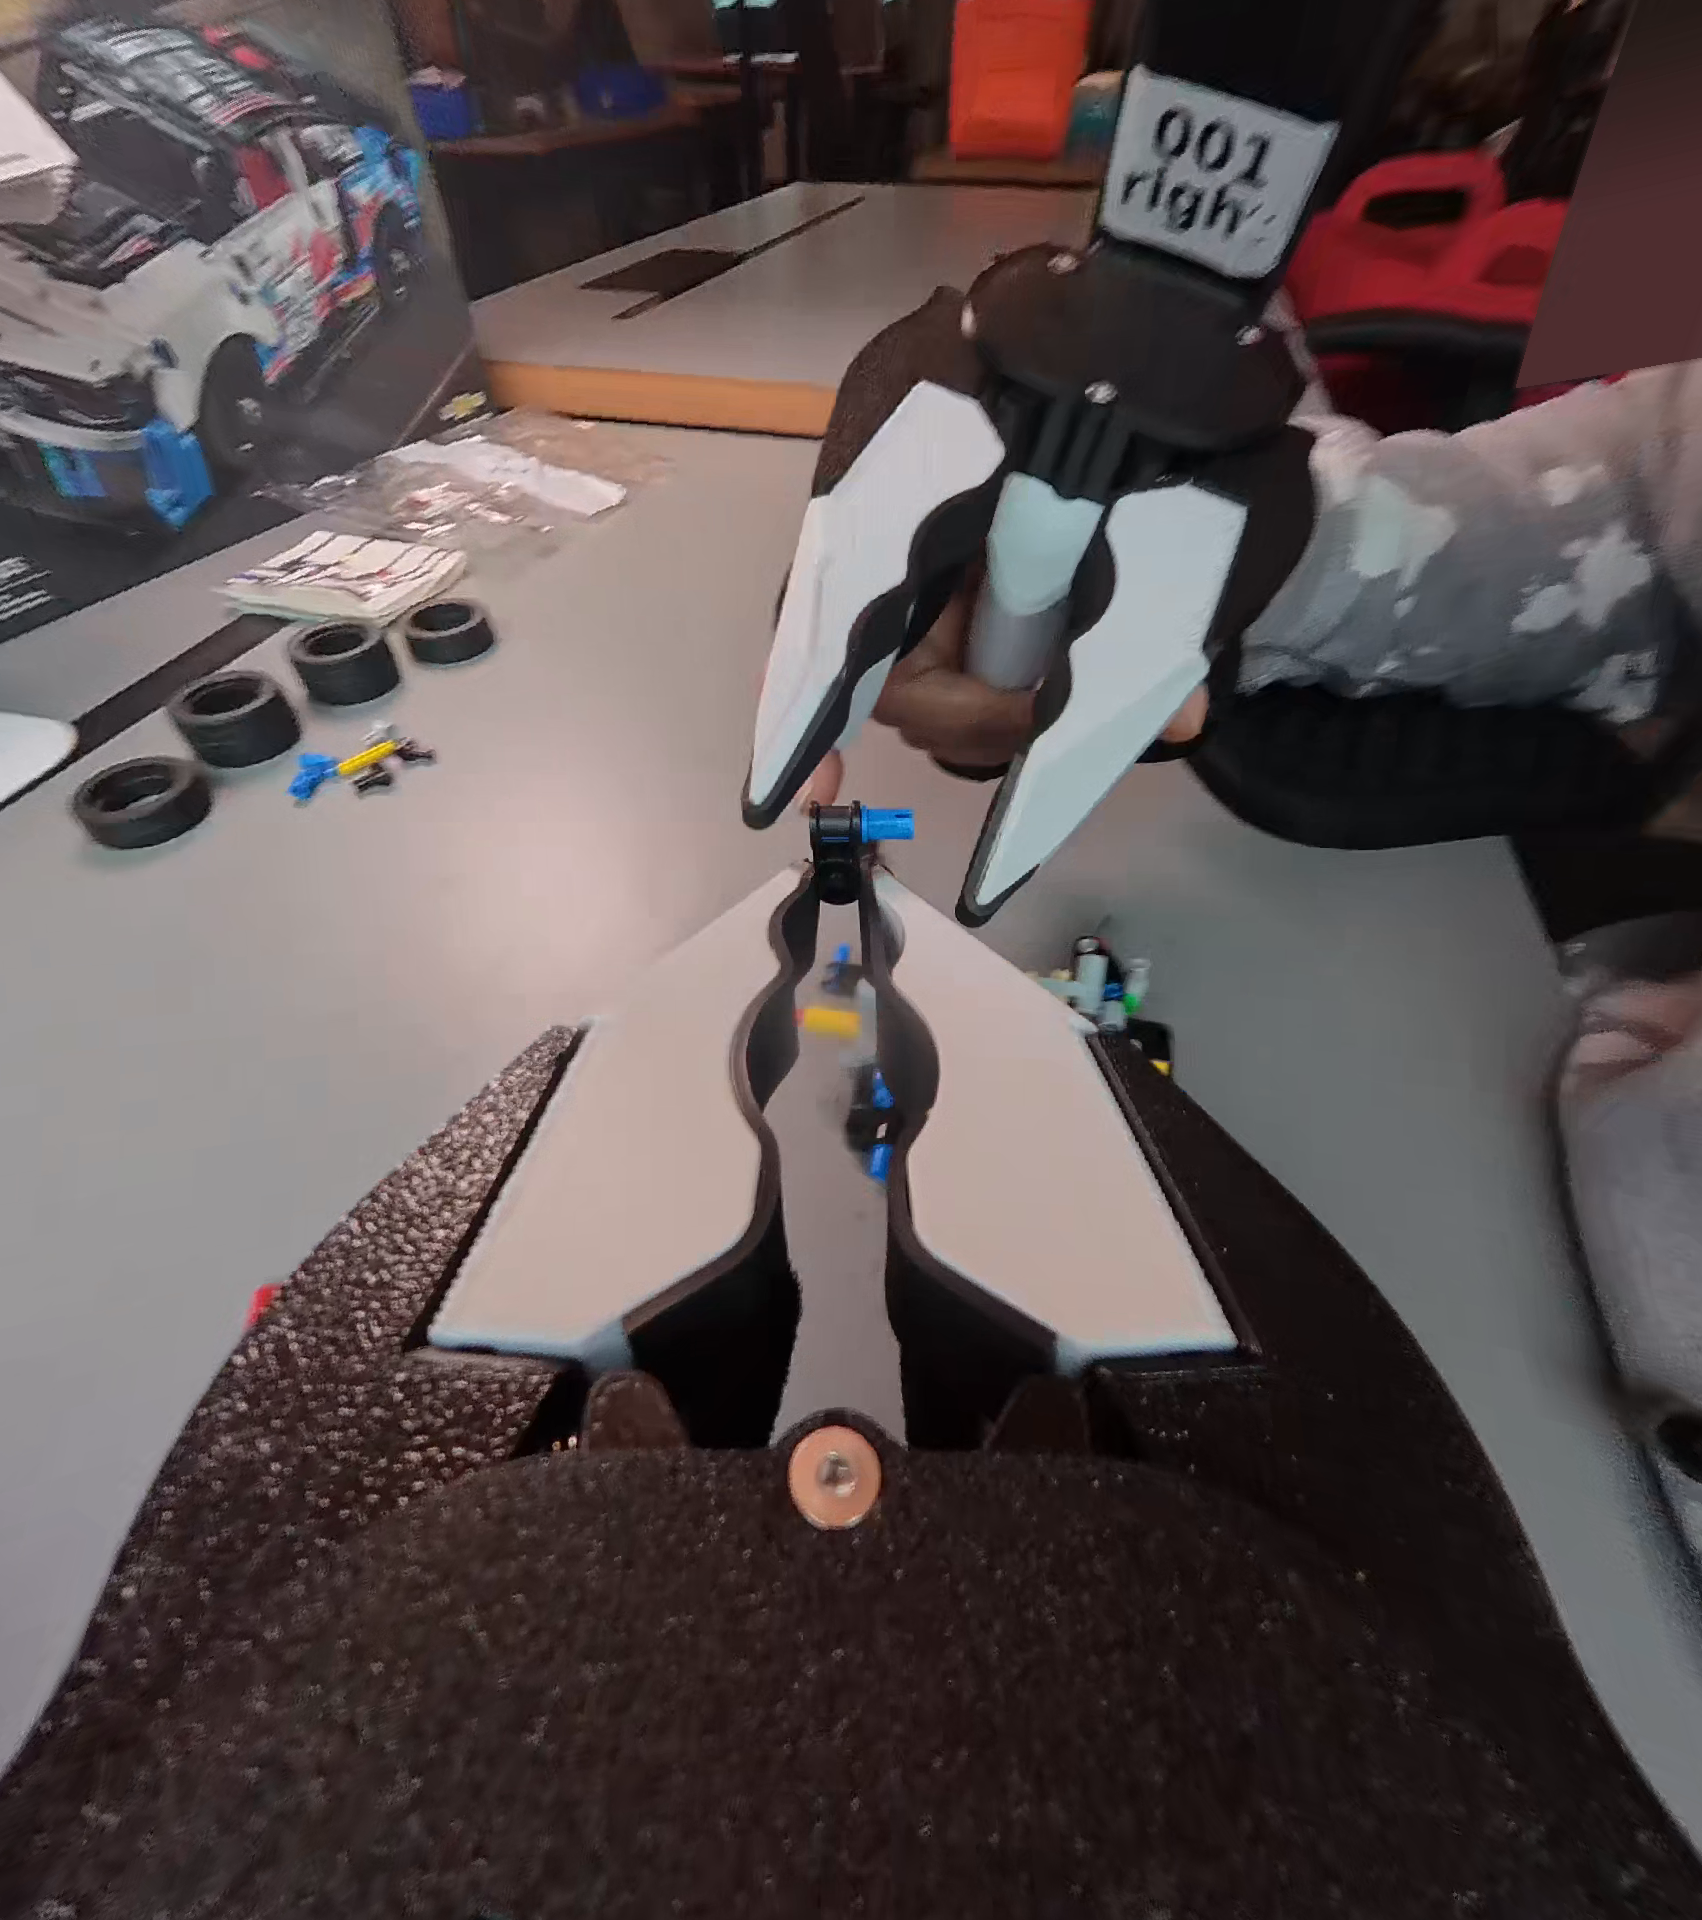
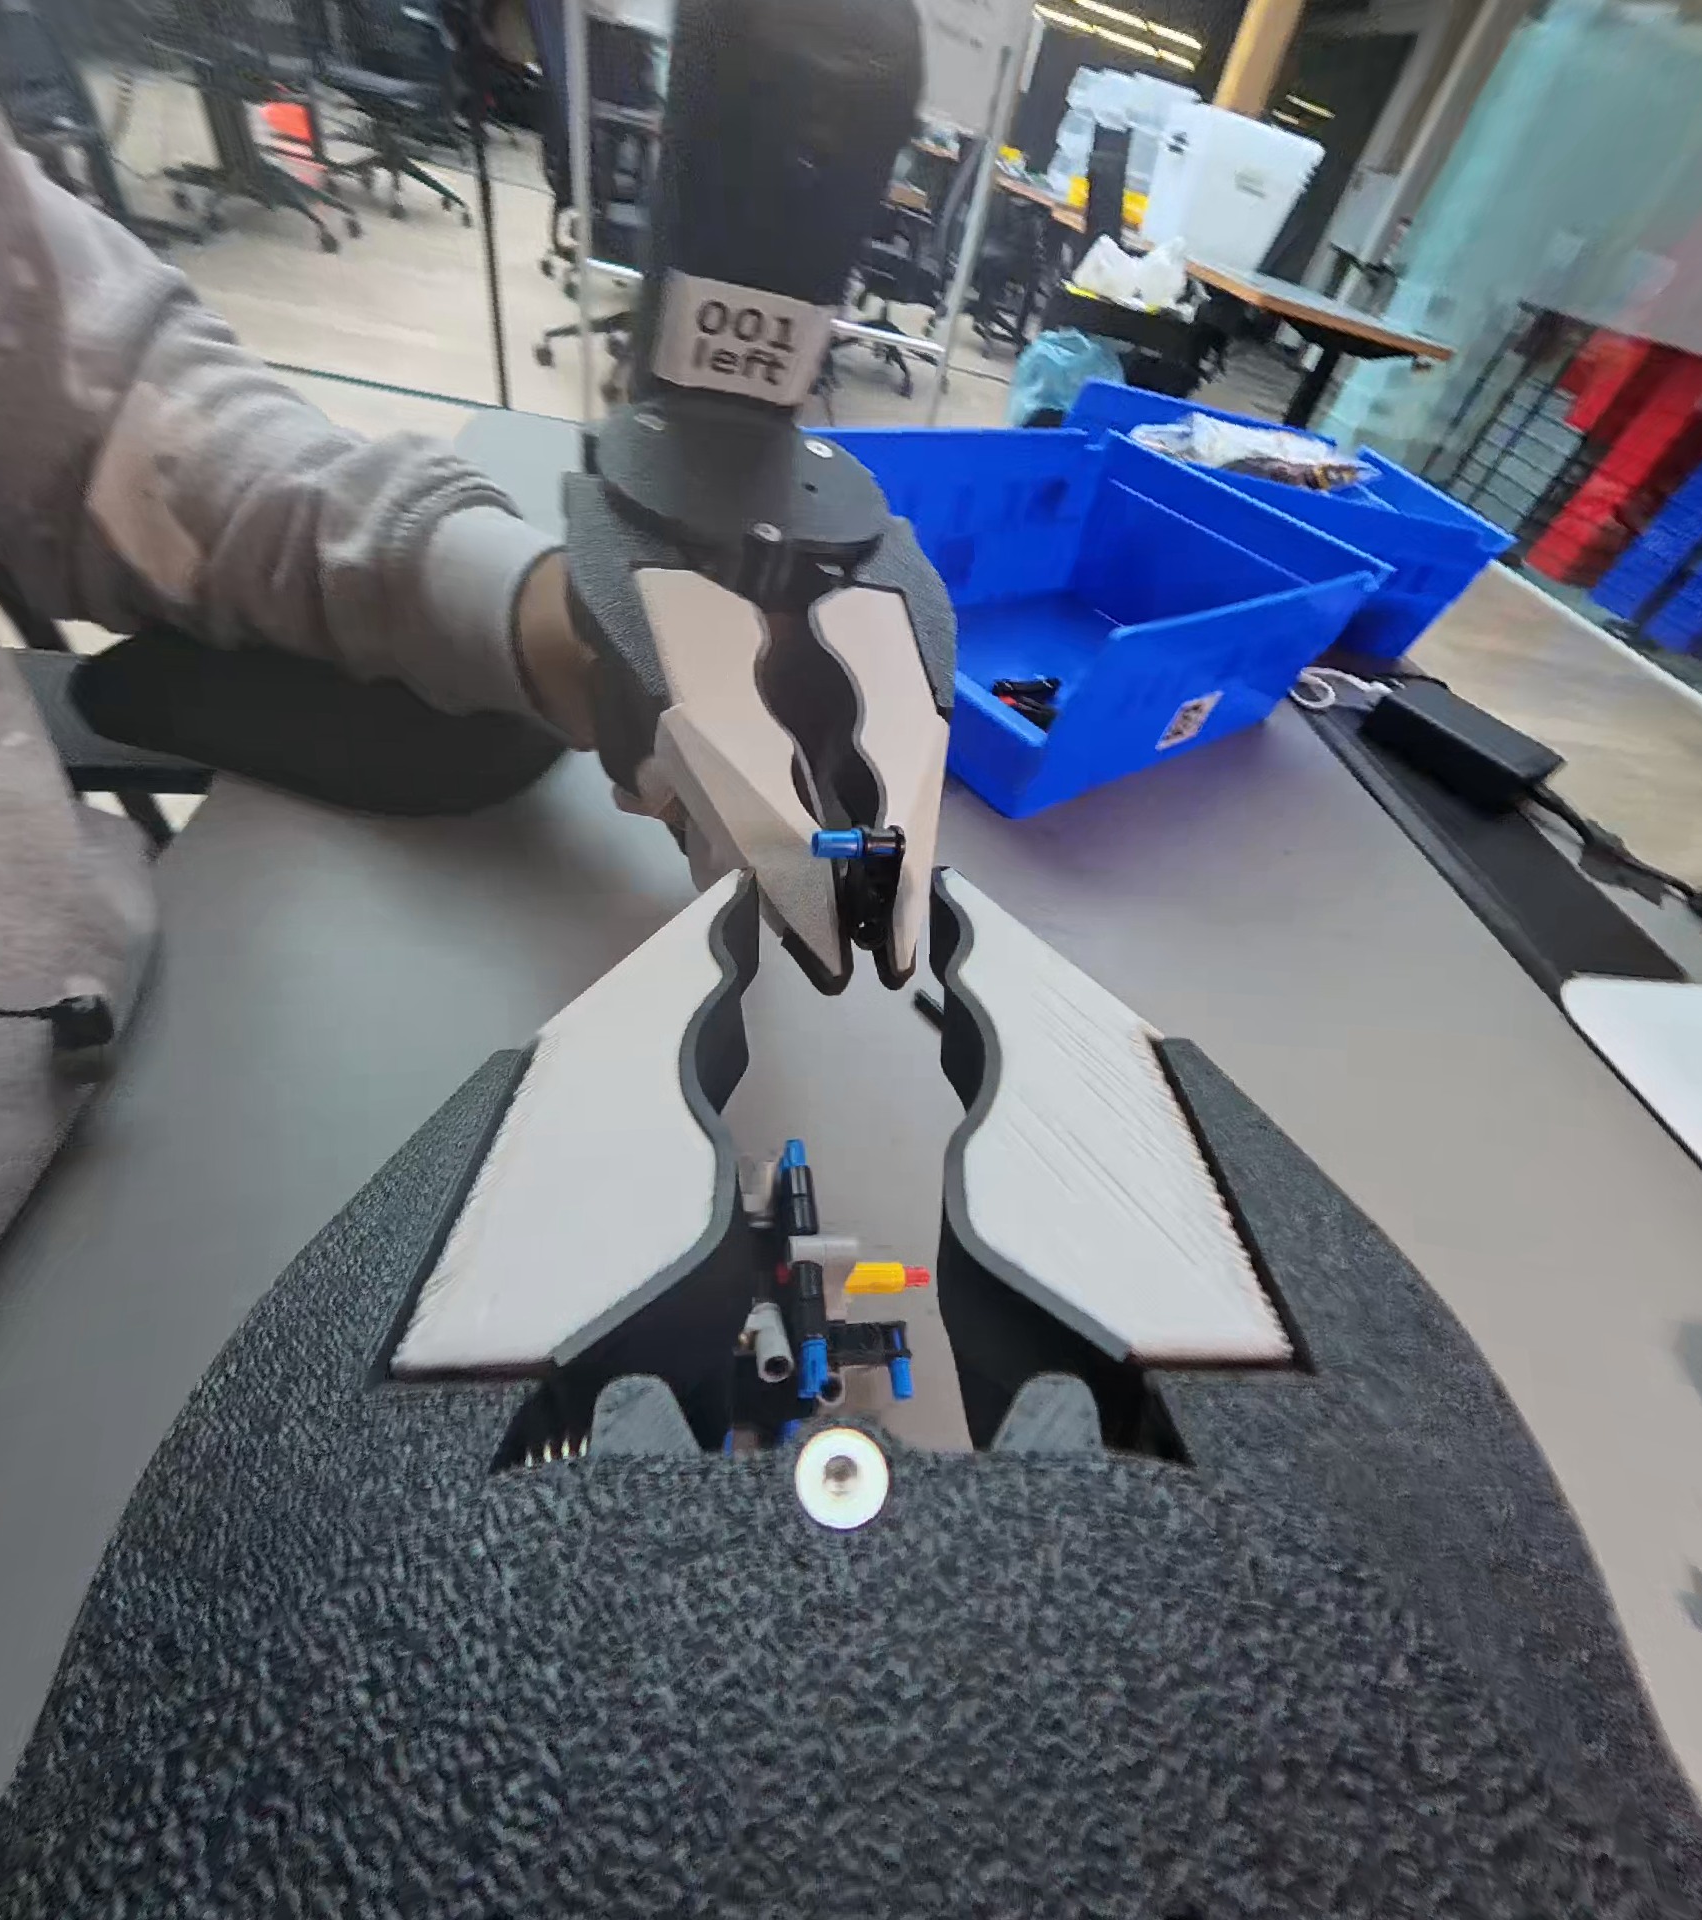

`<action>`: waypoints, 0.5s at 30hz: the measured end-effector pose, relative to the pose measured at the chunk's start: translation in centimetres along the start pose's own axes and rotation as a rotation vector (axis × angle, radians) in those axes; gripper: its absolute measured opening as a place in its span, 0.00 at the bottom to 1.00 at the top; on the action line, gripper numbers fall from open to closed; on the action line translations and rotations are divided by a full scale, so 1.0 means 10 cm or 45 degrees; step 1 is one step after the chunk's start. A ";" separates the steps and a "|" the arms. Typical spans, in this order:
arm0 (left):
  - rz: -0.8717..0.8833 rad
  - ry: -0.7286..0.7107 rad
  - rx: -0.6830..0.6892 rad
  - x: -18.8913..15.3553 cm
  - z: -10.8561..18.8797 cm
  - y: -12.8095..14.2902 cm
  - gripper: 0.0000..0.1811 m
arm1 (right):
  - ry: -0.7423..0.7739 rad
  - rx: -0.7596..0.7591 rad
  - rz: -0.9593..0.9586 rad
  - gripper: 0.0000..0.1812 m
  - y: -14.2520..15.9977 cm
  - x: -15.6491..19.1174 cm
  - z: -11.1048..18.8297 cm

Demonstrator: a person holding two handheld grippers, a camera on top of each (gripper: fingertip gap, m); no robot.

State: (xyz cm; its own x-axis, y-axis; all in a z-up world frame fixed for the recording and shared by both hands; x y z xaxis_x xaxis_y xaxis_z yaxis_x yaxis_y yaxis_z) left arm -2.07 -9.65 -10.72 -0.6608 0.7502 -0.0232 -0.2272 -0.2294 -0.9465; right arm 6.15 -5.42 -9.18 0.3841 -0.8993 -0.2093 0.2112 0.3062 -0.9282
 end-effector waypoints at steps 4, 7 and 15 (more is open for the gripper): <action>0.099 0.502 -0.172 -0.28 0.09 -0.09 0.04 | -0.368 -0.157 -0.195 0.16 -0.13 0.21 0.12; 0.085 0.690 -0.164 -0.43 0.10 -0.08 0.04 | -0.525 -0.205 -0.291 0.14 -0.15 0.31 0.11; 0.107 0.715 -0.095 -0.47 0.08 -0.04 0.04 | -0.472 -0.177 -0.218 0.05 -0.17 0.36 0.10</action>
Point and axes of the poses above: each gripper's, where its closed fingertips meet, z back along the fingers, y out of its underside, x = y × z across the jaws, the point moved 6 cm from there along z, back along the fingers, and after that the axes turned 5 degrees about x, right-handed, at the moved point
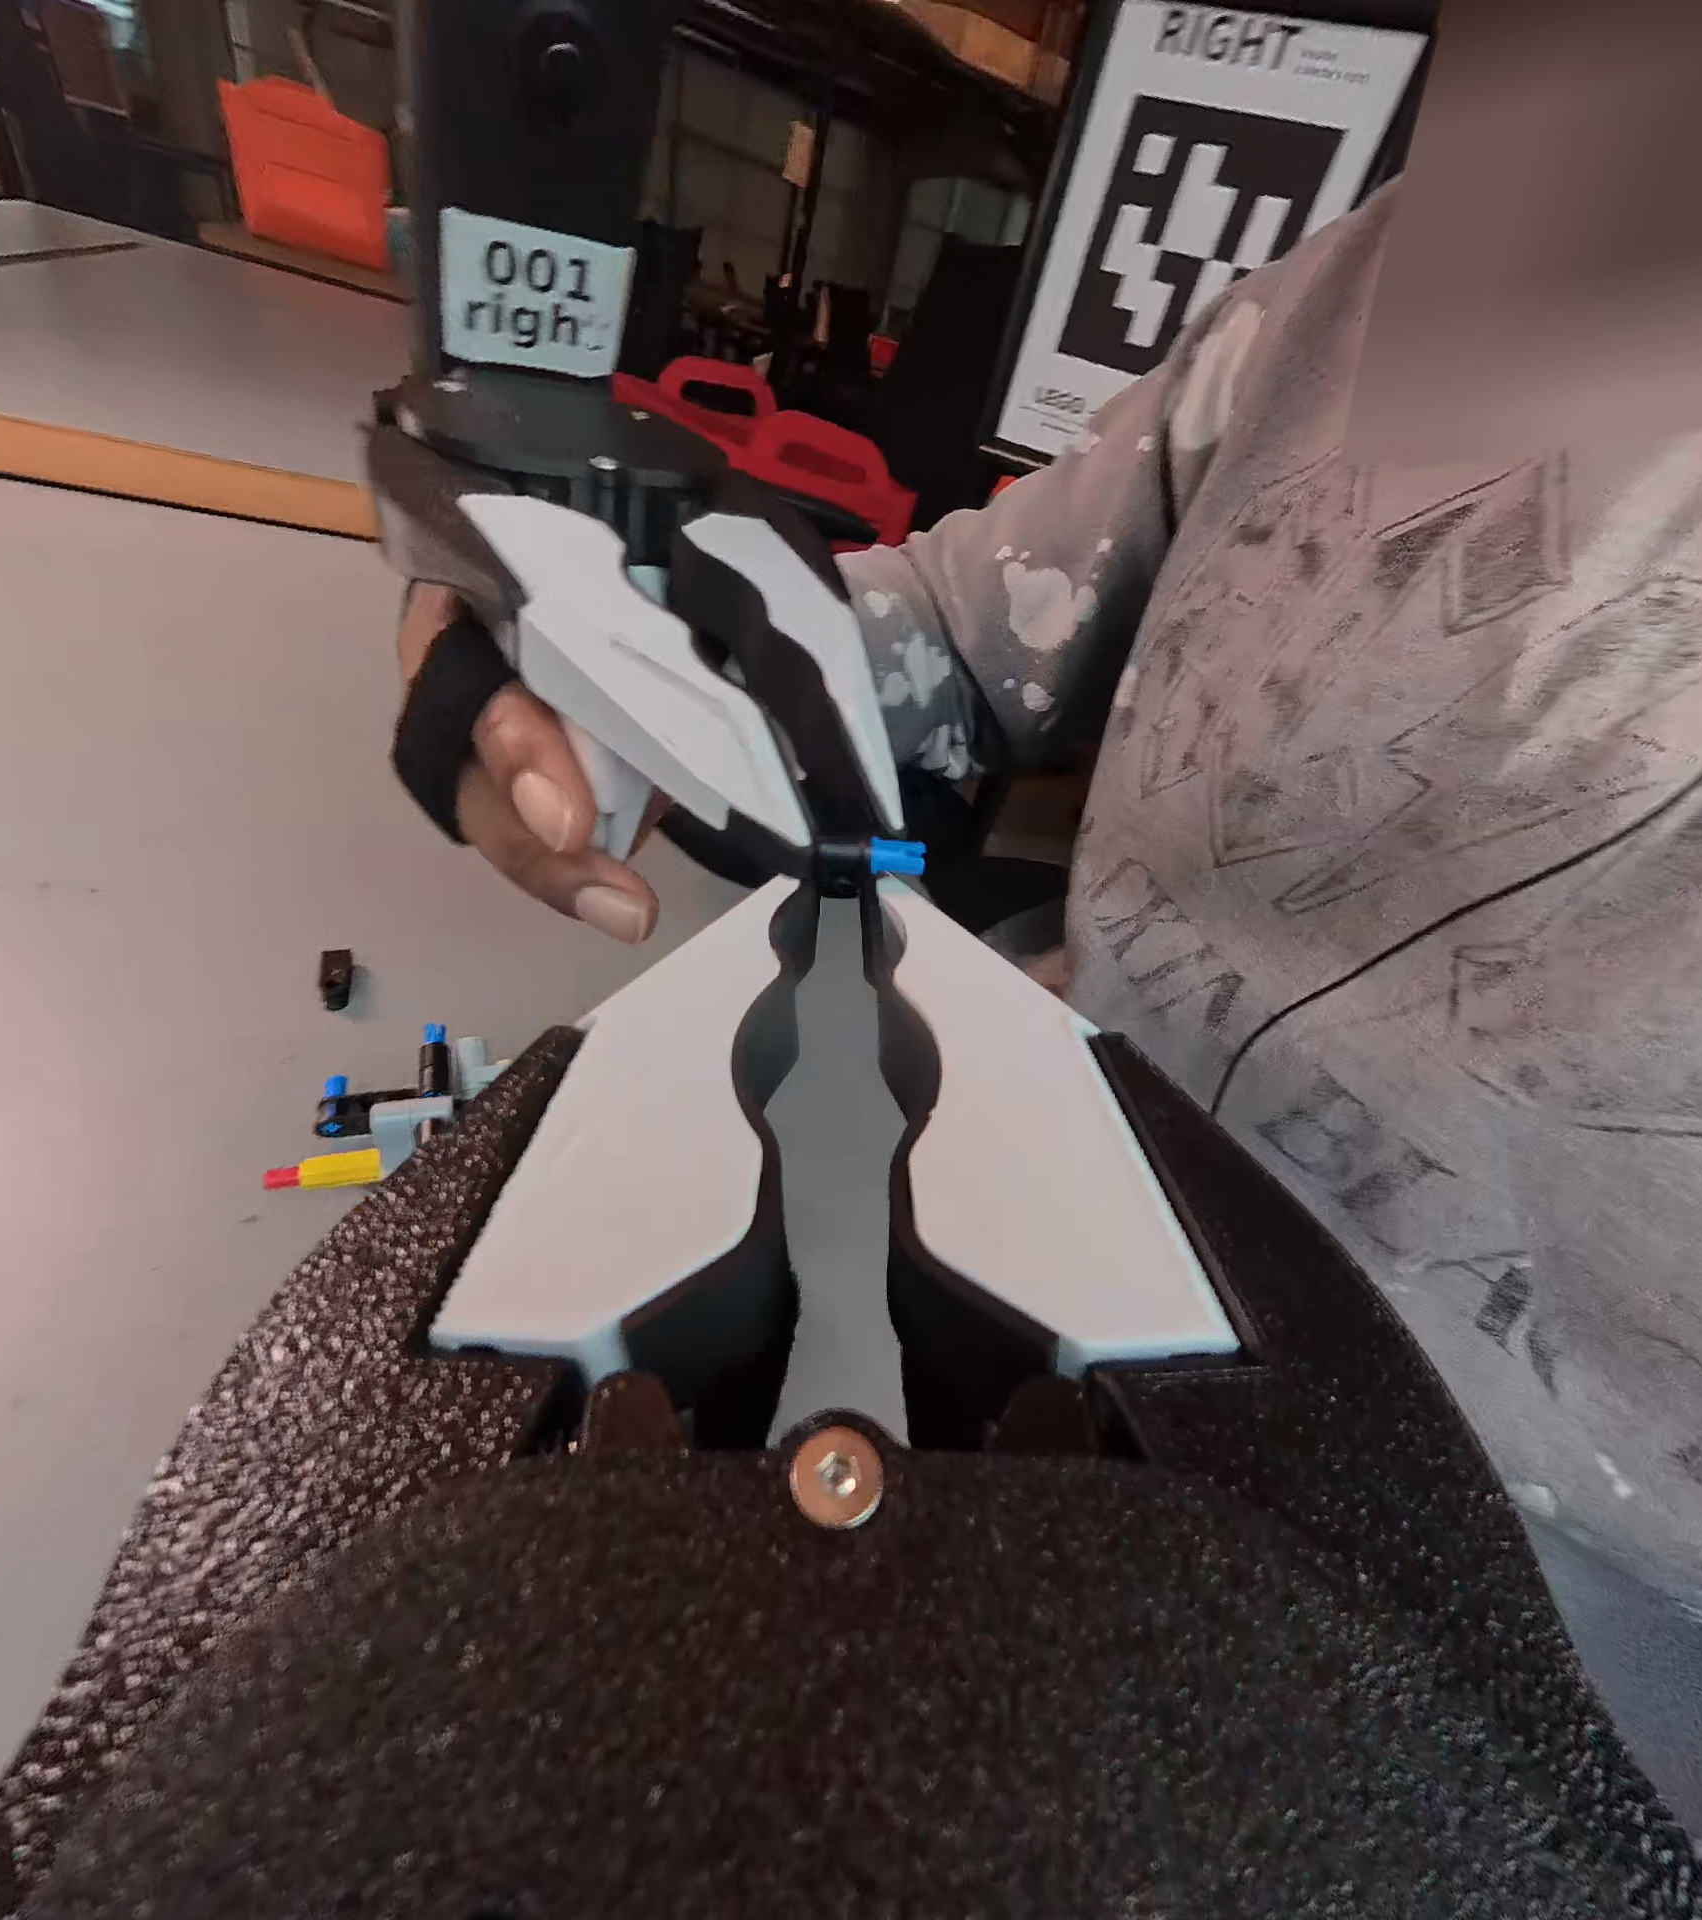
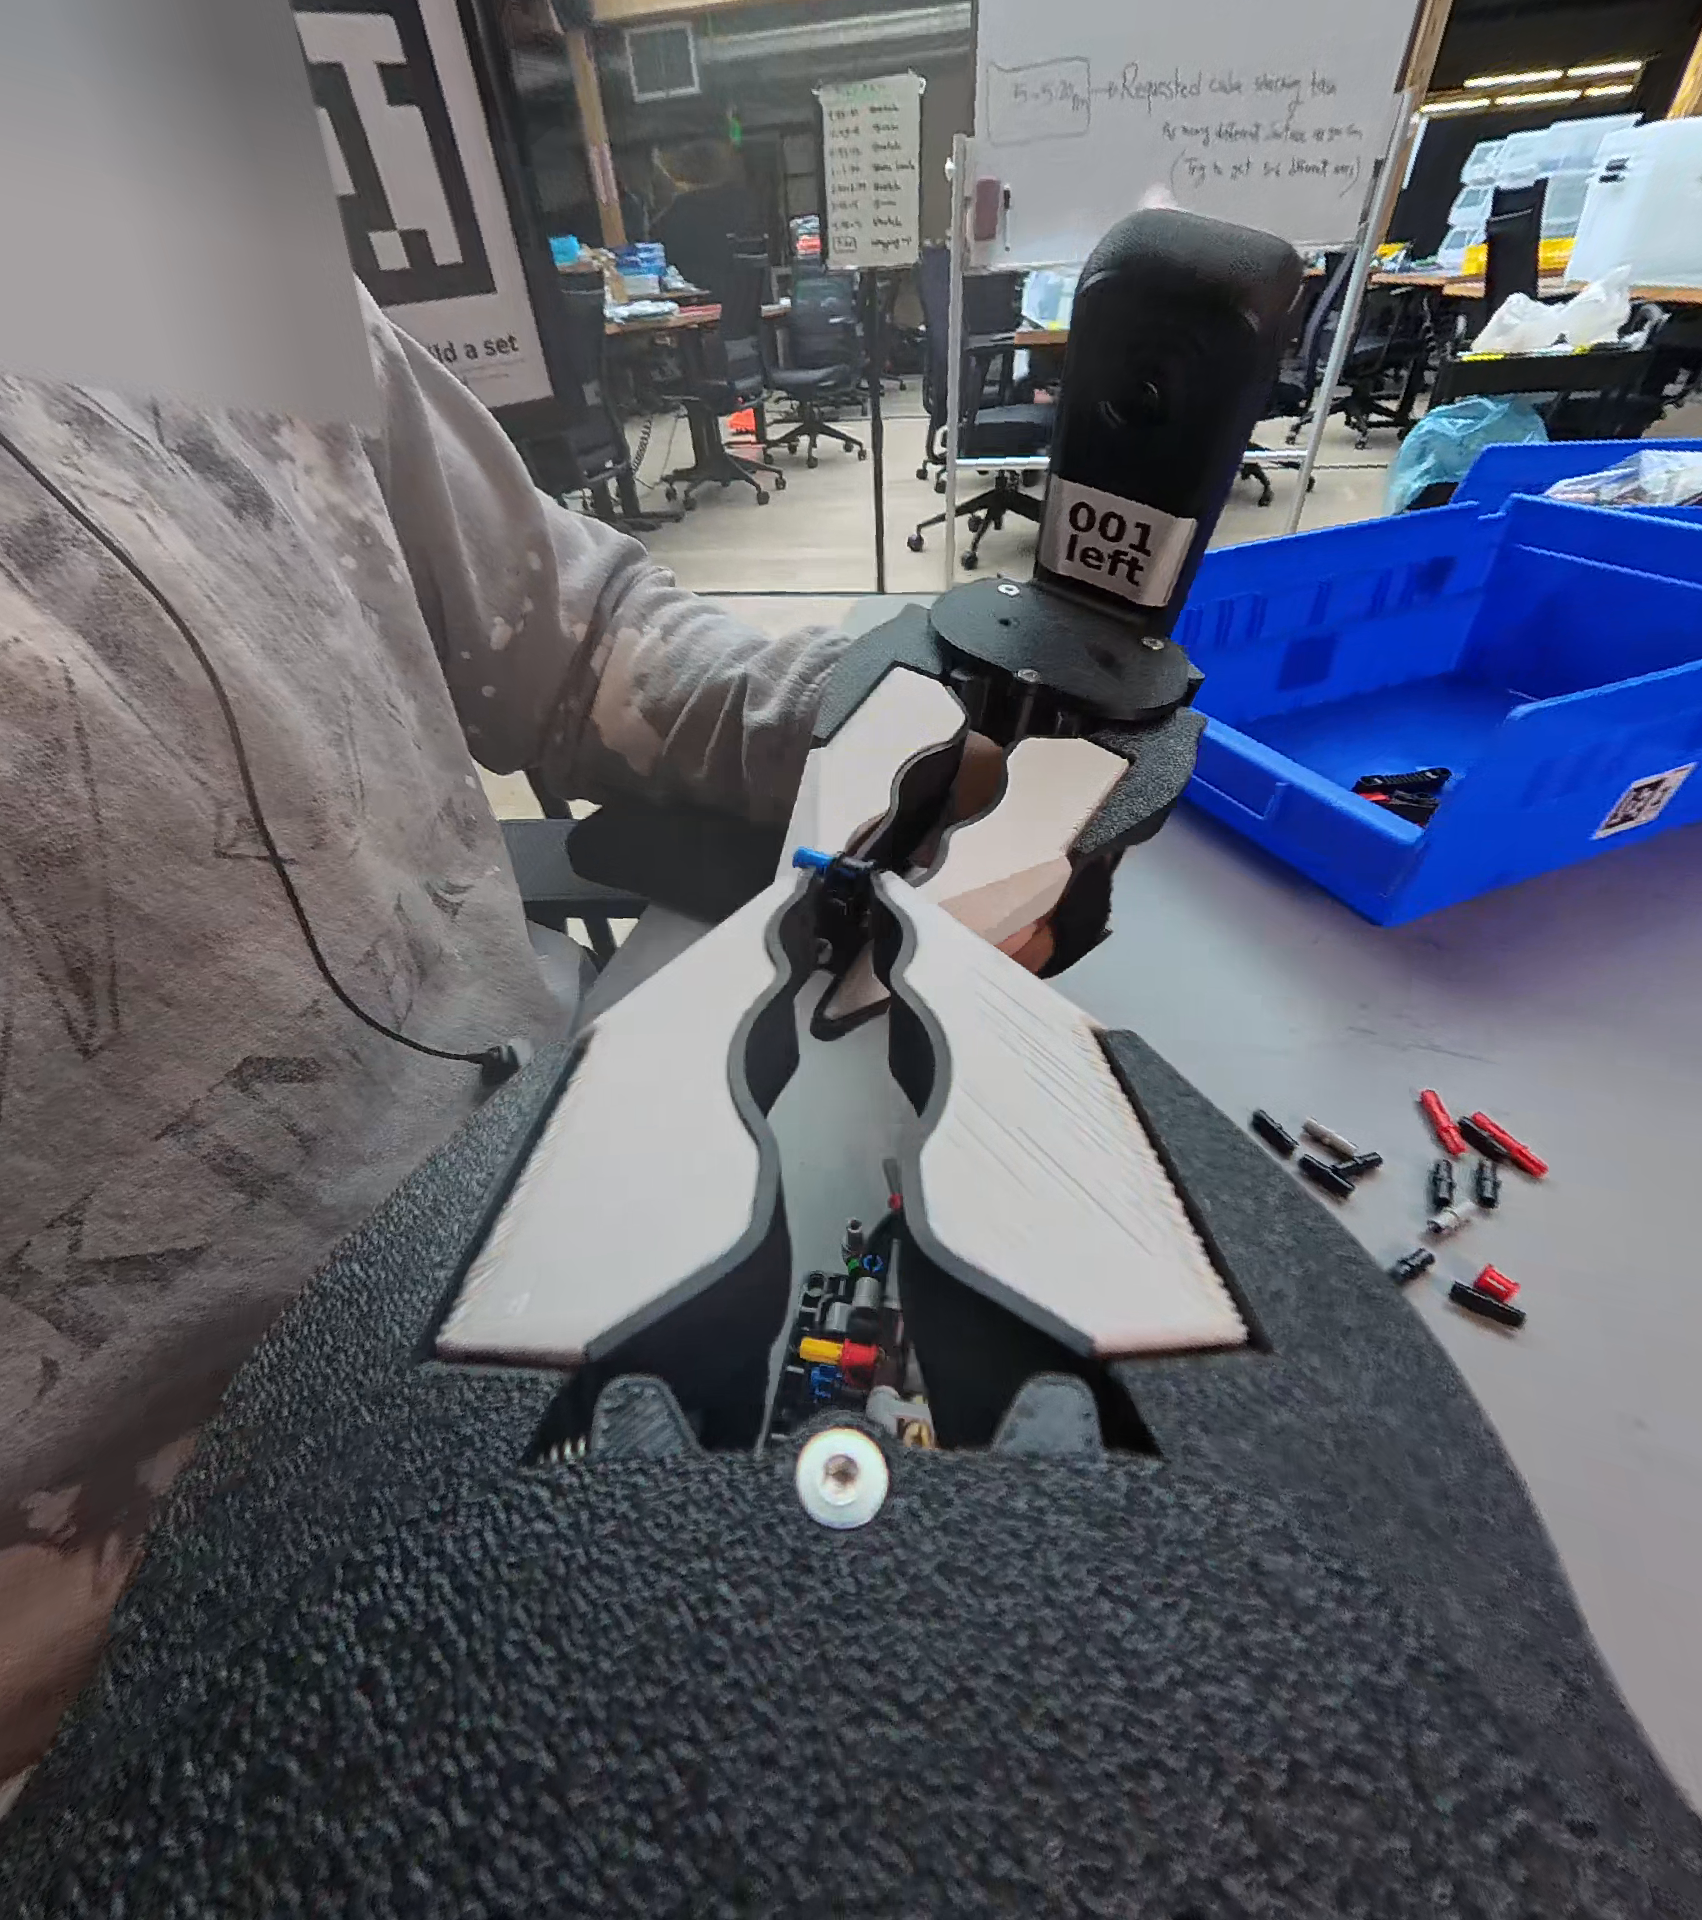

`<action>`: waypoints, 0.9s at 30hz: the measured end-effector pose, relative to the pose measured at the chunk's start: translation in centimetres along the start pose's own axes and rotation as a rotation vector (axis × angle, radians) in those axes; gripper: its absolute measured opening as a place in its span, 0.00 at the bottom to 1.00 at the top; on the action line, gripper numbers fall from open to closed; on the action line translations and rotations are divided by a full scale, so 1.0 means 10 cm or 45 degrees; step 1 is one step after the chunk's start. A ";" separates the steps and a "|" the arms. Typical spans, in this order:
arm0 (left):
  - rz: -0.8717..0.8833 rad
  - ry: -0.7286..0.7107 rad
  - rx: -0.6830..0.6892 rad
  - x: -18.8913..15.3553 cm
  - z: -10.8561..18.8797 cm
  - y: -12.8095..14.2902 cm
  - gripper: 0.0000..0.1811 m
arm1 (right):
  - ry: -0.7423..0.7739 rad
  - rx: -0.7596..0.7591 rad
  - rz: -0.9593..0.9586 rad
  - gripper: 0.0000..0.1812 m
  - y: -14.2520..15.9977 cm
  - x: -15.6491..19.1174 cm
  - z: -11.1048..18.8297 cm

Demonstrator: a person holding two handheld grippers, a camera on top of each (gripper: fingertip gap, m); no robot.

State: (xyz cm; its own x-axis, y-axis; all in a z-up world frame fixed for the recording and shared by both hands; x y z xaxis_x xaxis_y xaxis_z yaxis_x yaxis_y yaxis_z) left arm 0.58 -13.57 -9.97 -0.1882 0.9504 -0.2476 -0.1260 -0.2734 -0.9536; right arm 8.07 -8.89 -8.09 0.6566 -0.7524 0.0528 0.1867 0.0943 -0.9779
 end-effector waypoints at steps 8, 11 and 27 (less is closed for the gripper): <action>0.195 -0.332 -0.122 0.33 0.27 -0.02 0.10 | 0.549 0.050 0.138 0.04 0.03 -0.36 0.16; 0.293 -0.409 -0.248 0.42 0.39 -0.07 0.11 | 0.809 0.123 0.337 0.04 0.01 -0.45 0.20; 0.250 -0.394 -0.185 0.41 0.39 -0.02 0.02 | 0.765 0.269 0.658 0.09 0.10 -0.30 0.04</action>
State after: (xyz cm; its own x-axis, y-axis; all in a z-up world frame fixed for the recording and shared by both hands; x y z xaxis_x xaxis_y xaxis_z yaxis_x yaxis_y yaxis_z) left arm -3.98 -10.23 -10.11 -0.4824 0.7866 -0.3855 0.0769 -0.4003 -0.9131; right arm 6.58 -6.28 -9.11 0.2050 -0.7956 -0.5700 0.1407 0.6003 -0.7873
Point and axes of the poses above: each gripper's, where its closed fingertips meet, z back along the fingers, y out of its underside, x = y × z across the jaws, the point moved 6 cm from there along z, back along the fingers, and after that the axes turned 5 degrees about x, right-handed, at the moved point
